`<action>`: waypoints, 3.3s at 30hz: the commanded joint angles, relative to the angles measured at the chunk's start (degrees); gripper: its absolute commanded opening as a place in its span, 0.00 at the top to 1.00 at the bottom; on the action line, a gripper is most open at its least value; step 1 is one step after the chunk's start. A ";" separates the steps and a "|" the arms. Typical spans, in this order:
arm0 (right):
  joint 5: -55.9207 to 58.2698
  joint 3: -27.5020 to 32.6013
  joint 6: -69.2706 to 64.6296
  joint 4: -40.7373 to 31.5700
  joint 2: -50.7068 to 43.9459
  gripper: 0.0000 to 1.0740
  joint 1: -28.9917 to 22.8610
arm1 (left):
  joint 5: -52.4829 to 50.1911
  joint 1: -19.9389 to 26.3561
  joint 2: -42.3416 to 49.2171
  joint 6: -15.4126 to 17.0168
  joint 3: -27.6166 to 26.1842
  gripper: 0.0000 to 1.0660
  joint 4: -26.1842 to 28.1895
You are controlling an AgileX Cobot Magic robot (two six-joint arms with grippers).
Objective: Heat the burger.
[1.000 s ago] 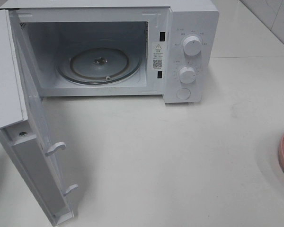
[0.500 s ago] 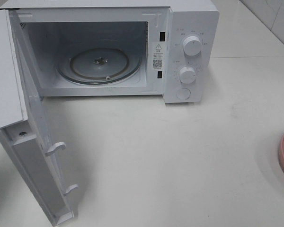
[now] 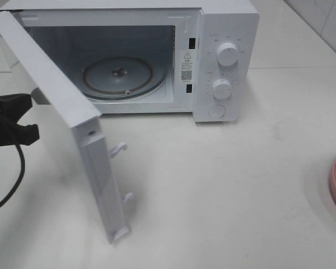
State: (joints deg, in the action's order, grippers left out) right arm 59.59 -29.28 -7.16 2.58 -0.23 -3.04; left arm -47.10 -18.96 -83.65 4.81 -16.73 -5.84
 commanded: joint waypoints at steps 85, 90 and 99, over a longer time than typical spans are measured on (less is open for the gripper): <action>0.11 0.06 0.40 -0.06 -1.49 0.30 0.29 | 48.41 -24.58 -17.36 -39.08 -41.77 0.05 48.01; 0.11 0.06 0.40 -0.06 -1.49 0.30 0.29 | 58.56 -24.24 -14.50 -39.08 -40.16 0.07 44.40; 0.11 0.06 0.40 -0.06 -1.49 0.30 0.29 | 75.63 -22.80 -10.54 -37.30 -40.16 0.07 36.33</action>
State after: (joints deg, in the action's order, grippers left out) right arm 59.59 -29.28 -7.16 2.41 -0.23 -3.04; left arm 27.16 -41.88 -94.82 -32.60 -57.07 31.23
